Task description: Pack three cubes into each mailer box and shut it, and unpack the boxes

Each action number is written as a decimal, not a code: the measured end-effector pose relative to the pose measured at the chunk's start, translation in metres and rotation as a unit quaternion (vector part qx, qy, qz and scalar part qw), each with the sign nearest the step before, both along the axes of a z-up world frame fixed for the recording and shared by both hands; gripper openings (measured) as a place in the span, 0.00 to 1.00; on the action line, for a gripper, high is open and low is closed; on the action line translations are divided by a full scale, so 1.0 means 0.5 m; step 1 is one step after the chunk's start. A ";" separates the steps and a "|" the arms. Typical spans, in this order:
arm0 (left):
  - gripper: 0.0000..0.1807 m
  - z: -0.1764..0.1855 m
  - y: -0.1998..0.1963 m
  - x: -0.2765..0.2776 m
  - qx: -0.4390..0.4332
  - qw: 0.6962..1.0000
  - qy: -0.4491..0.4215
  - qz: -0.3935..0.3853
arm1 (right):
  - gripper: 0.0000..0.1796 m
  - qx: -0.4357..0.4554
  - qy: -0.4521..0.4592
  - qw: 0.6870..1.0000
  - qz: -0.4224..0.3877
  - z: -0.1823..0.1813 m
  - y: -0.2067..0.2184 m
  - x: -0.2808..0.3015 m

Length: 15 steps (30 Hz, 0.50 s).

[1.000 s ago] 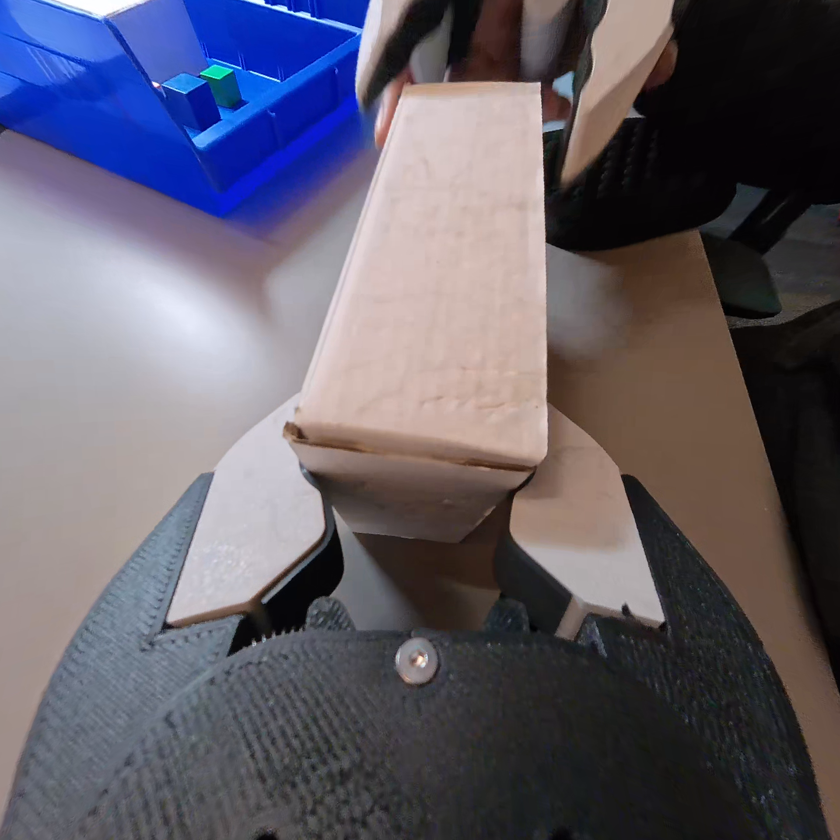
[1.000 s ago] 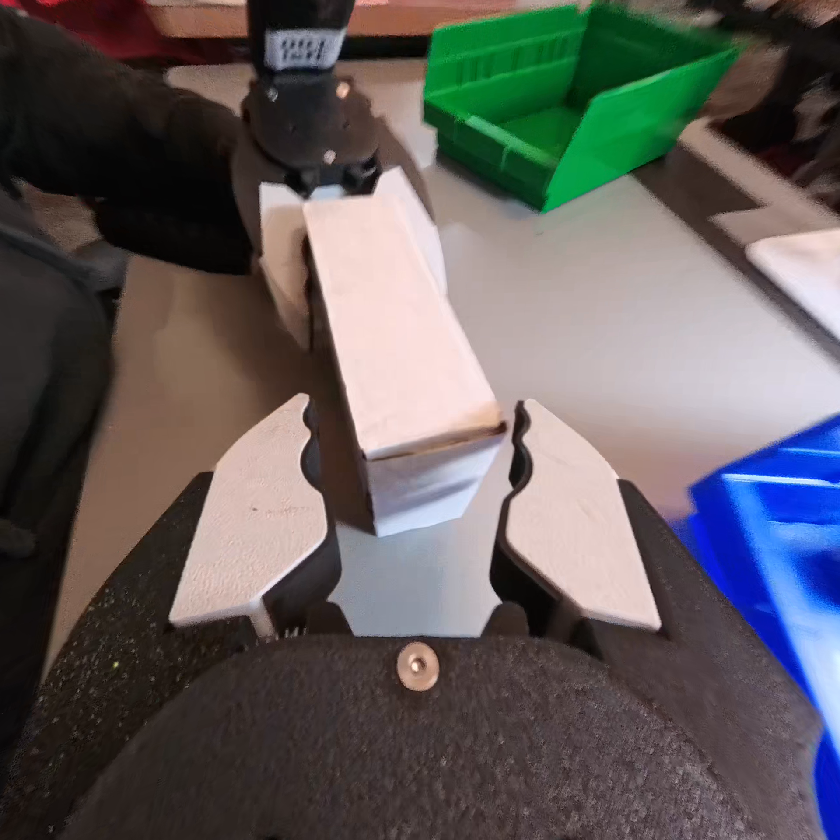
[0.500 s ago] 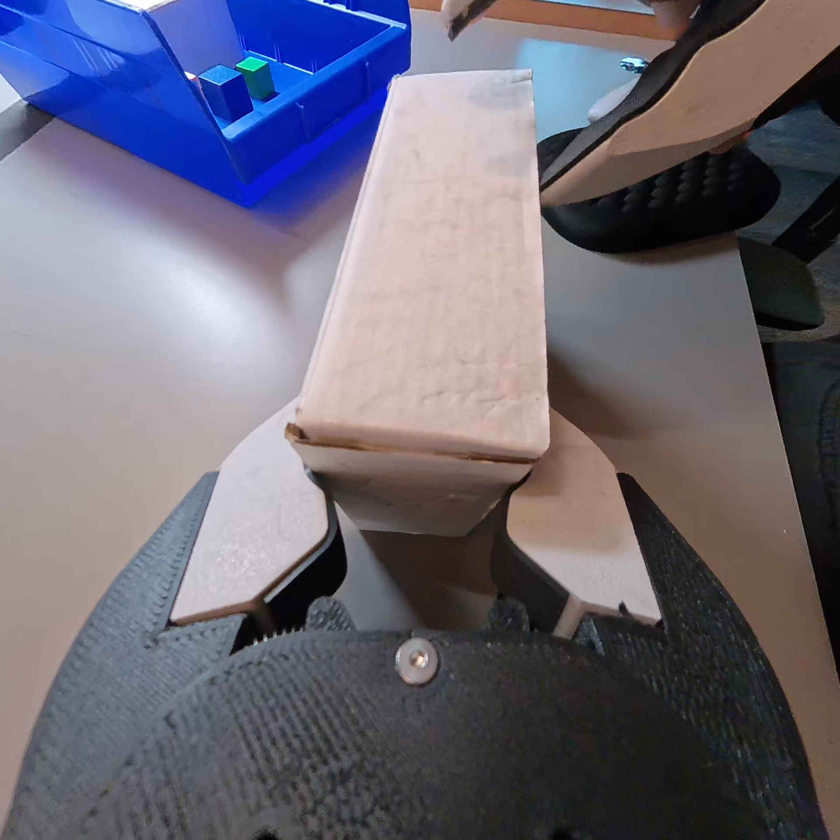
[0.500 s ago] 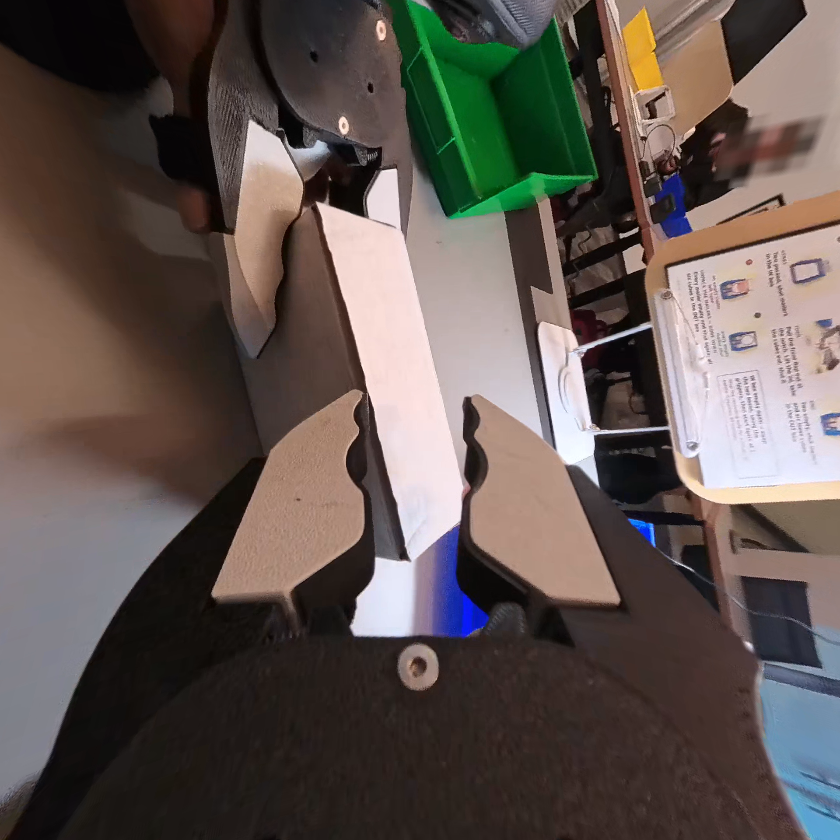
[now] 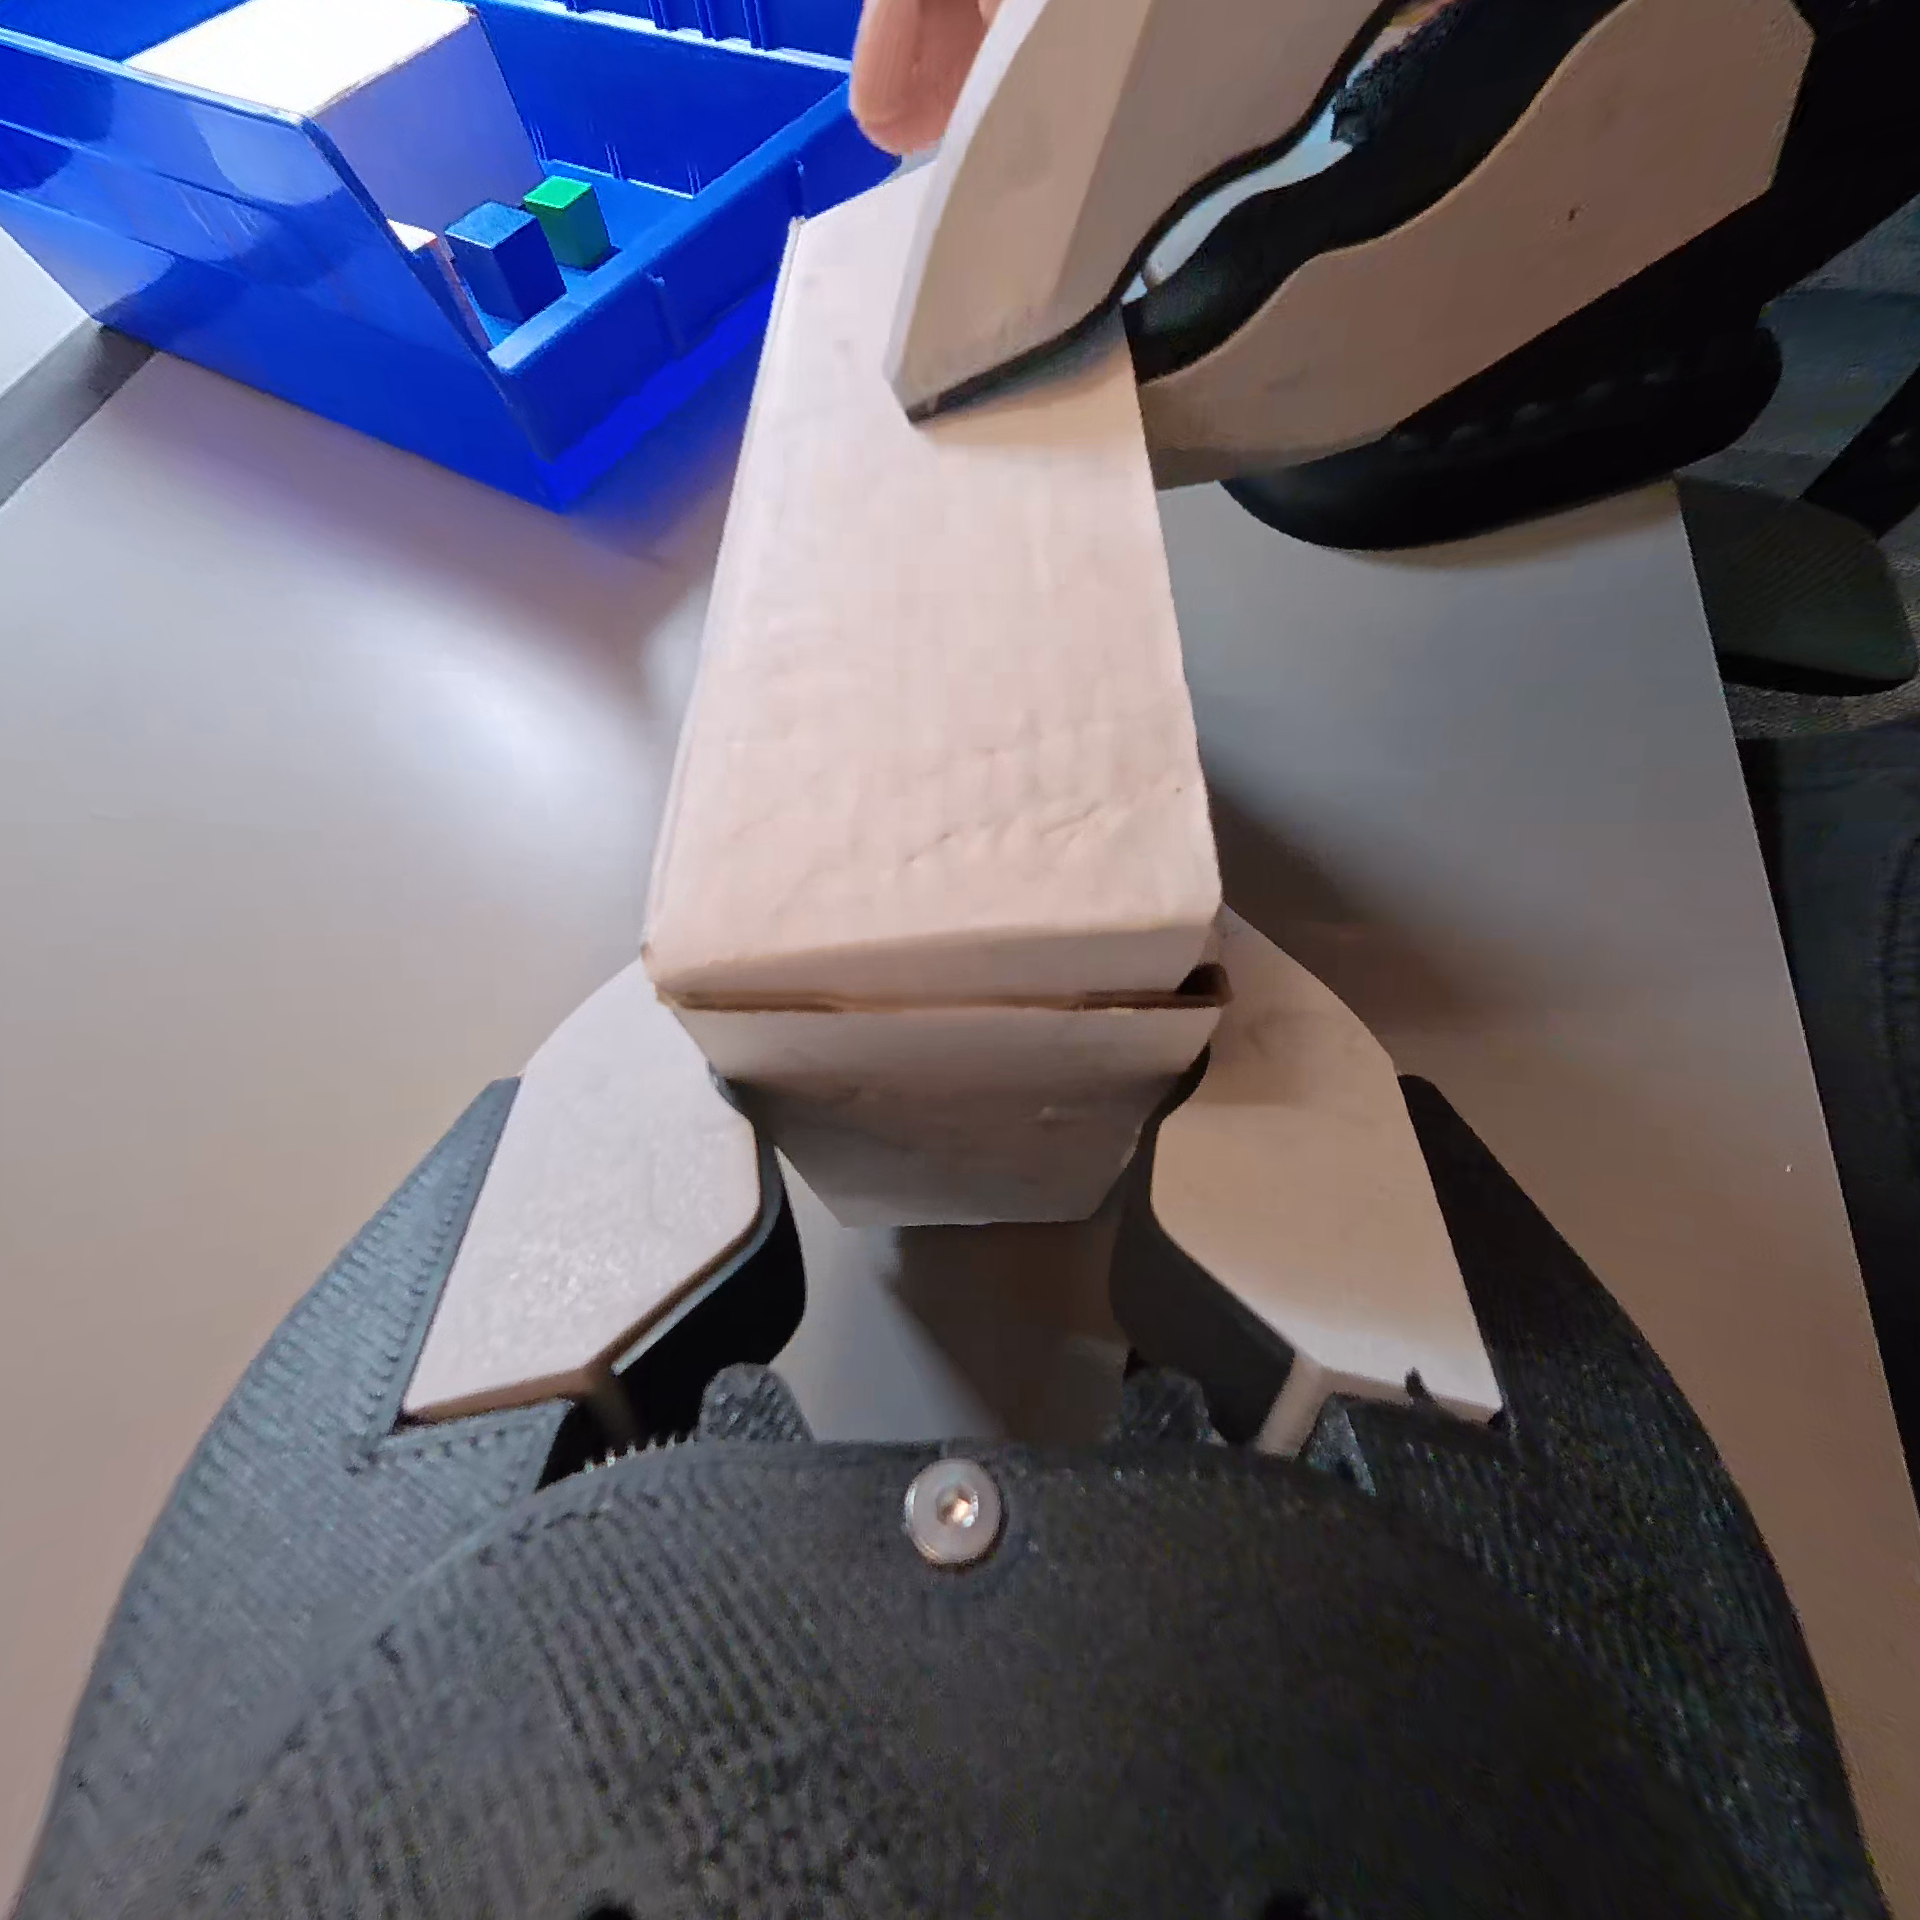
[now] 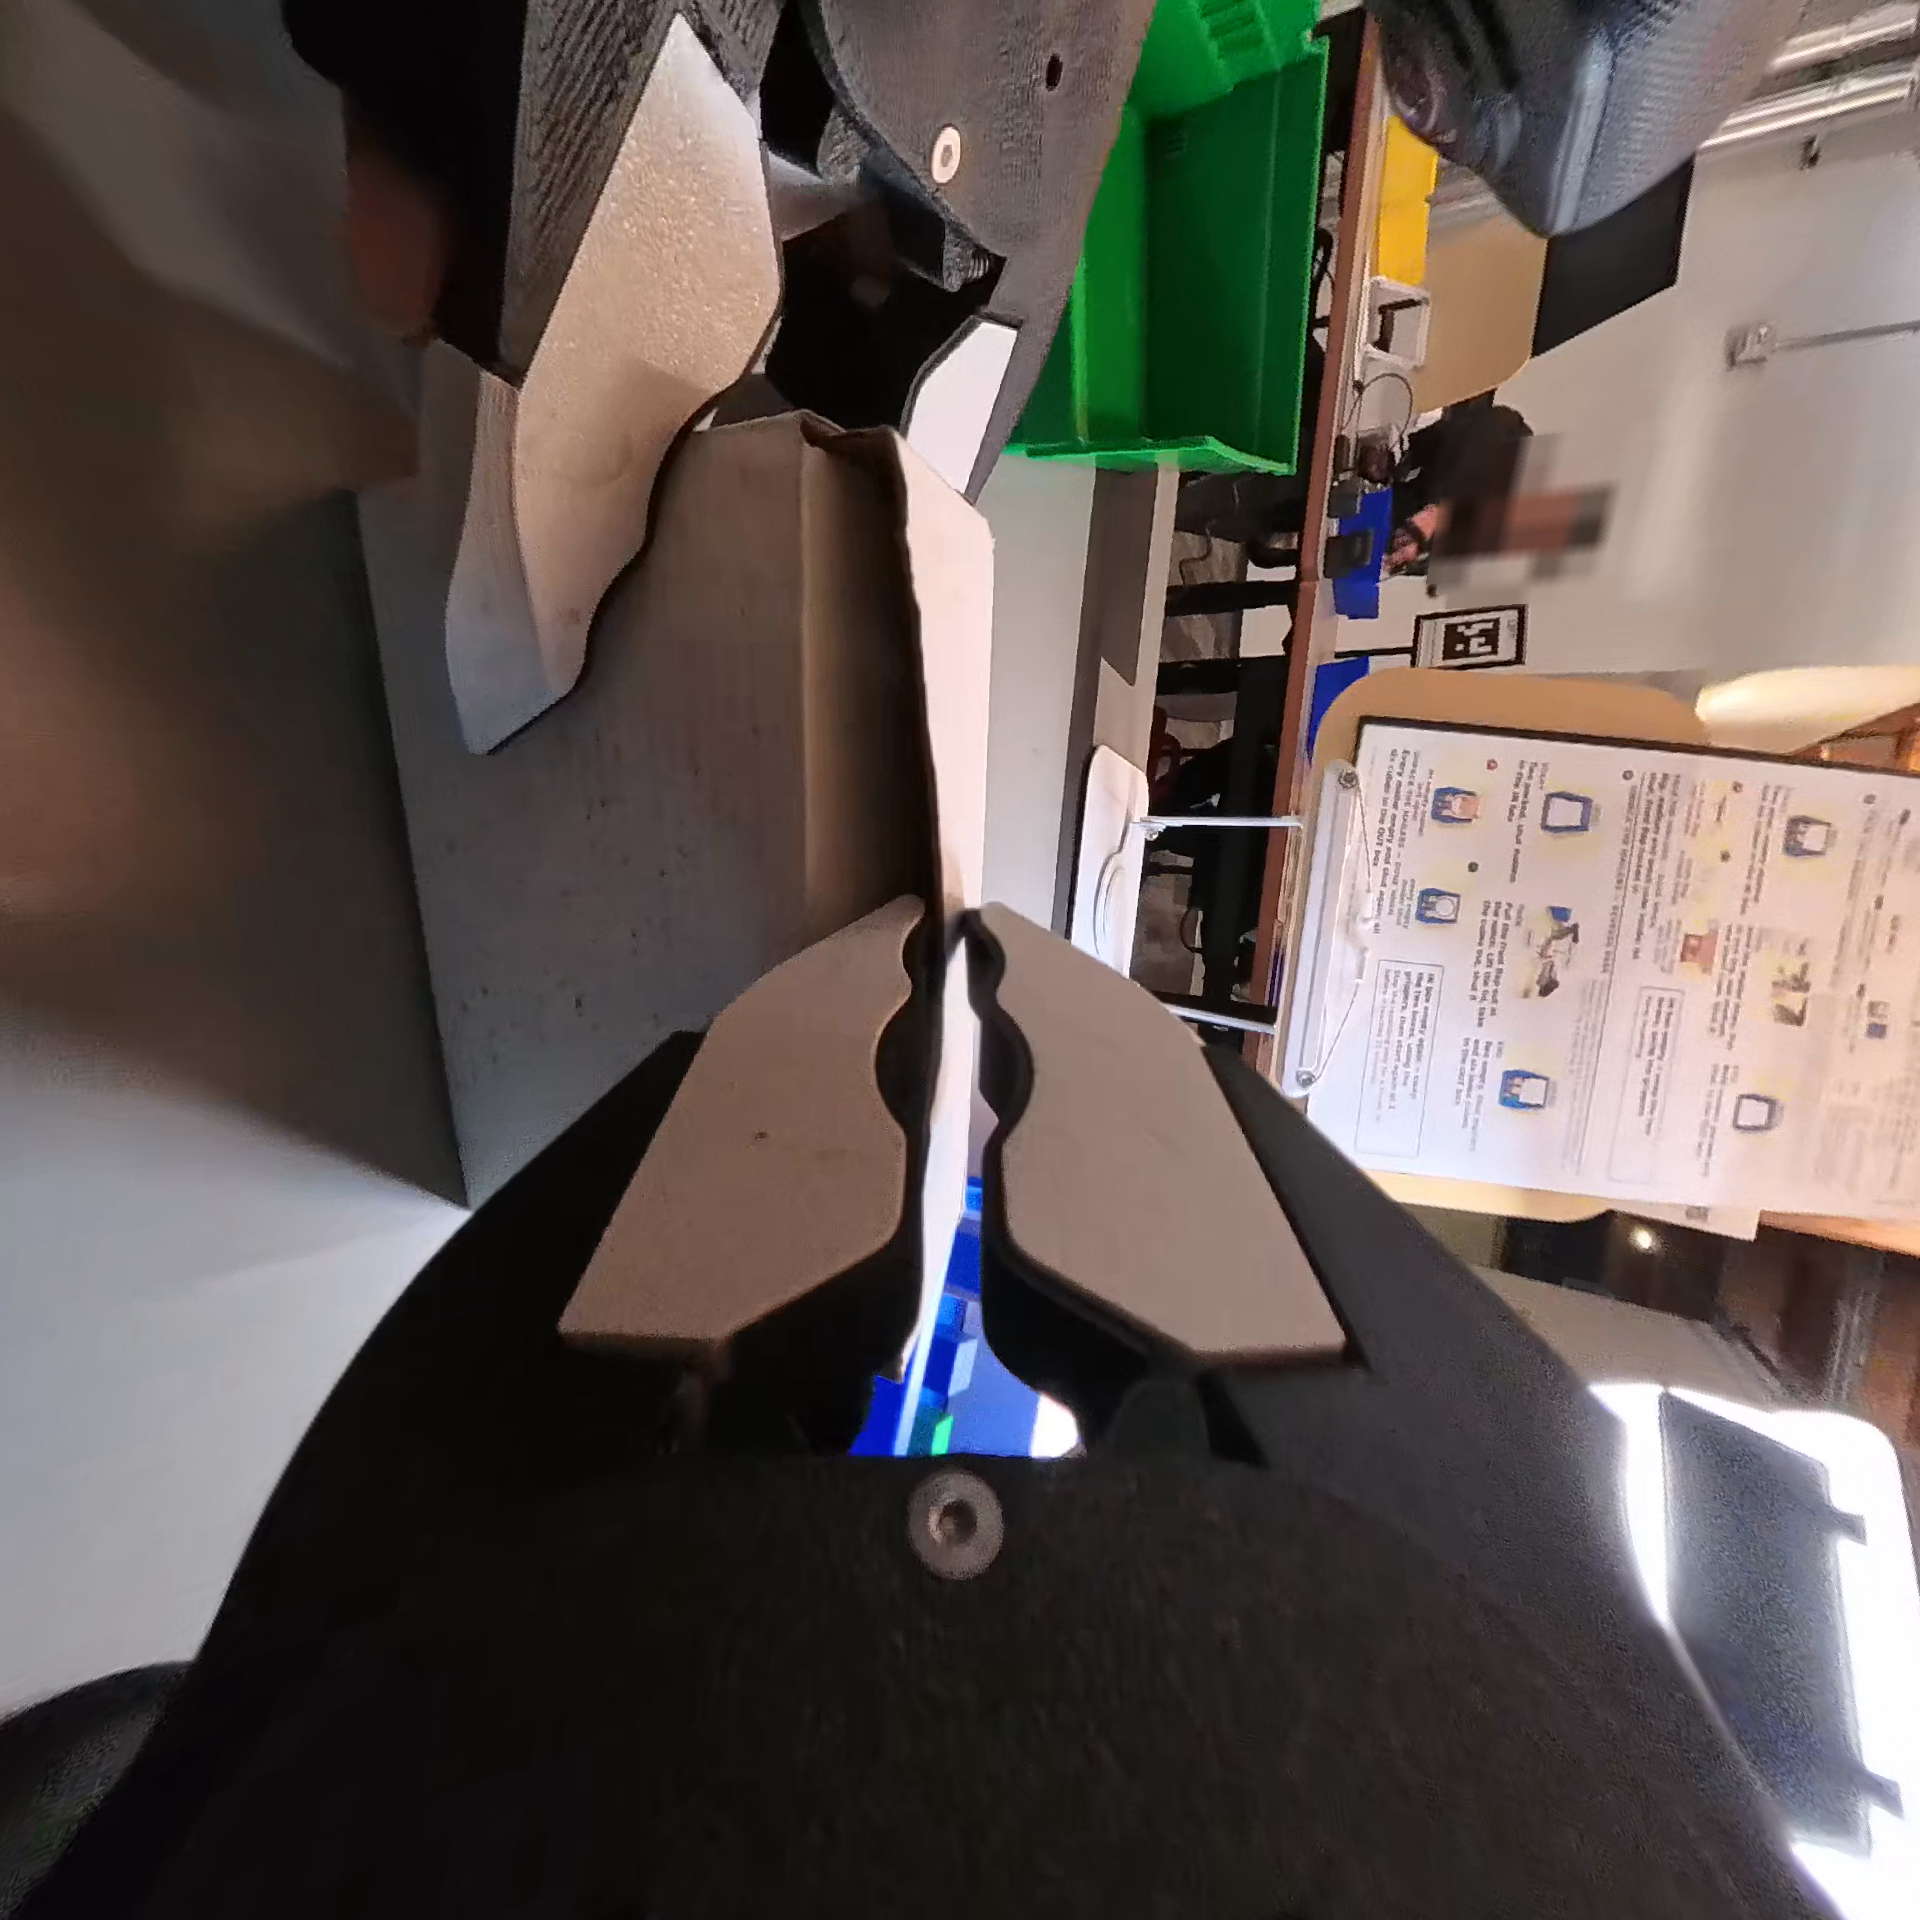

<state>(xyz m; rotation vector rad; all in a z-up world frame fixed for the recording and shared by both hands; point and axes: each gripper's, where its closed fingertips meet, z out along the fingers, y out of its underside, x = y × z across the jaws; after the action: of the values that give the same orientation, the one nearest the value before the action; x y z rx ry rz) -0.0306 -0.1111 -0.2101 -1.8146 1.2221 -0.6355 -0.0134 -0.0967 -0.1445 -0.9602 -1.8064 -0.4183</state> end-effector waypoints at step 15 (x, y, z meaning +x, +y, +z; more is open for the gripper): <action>0.43 0.025 0.049 -0.051 0.191 0.981 0.023 0.012 | 0.01 -0.269 -0.055 0.962 0.006 0.067 0.024 -0.020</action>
<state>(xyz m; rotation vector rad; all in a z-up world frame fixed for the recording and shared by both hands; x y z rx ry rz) -0.0558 -0.0866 -0.1977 -1.5244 1.2541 -0.3172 -0.0232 -0.0845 -0.1109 -1.3129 -2.0743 0.0396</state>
